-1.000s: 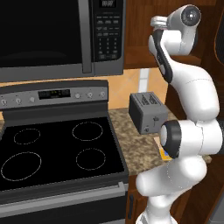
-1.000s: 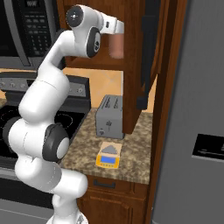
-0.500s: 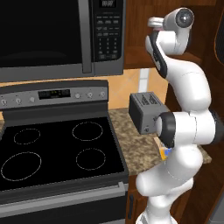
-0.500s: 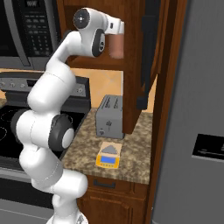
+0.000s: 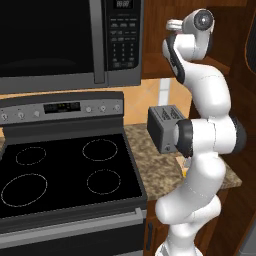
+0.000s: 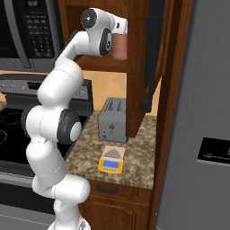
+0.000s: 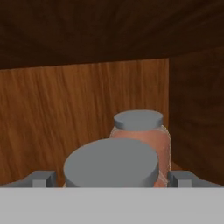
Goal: Pick the honey bottle and place it on the digital scale for weighing, and close the cabinet.
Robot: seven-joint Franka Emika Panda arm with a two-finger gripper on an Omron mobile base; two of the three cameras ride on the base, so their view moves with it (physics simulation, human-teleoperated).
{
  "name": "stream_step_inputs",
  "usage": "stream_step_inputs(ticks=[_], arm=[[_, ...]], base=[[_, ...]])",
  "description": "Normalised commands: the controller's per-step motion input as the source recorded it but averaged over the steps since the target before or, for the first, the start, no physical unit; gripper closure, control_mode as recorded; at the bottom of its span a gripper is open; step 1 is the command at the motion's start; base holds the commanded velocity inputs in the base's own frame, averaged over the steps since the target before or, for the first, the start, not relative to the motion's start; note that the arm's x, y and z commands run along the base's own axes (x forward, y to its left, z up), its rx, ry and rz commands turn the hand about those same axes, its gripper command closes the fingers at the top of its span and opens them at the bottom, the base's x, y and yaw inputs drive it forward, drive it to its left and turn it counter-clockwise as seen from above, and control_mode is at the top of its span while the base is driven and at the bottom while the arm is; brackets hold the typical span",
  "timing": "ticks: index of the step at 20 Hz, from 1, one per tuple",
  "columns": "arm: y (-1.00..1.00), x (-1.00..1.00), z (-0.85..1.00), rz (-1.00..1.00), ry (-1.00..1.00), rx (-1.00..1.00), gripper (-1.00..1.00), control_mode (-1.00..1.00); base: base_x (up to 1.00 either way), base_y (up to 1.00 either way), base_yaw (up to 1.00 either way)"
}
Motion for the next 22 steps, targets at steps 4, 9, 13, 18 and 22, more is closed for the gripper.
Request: stream_step_inputs(ticks=[4, 9, 13, 18, 22], arm=[[-0.1, 0.1, 0.0, 0.0, 0.07, 0.0, -1.0, -1.0], [0.0, 0.1, -0.03, 0.0, 0.06, 0.0, 1.0, -1.0], [0.0, 0.01, 0.0, 0.0, 0.05, 0.0, 1.0, -1.0], [0.0, -0.48, 0.08, 0.0, -0.14, 0.02, 1.0, -1.0], [0.0, -0.56, 0.06, 0.0, -0.34, 0.11, 1.0, -1.0]], base=[[0.0, 0.0, 0.0], [0.0, 0.0, 0.0], [0.0, 0.0, 0.0], [0.0, 0.0, 0.0], [0.0, 0.0, 0.0]])
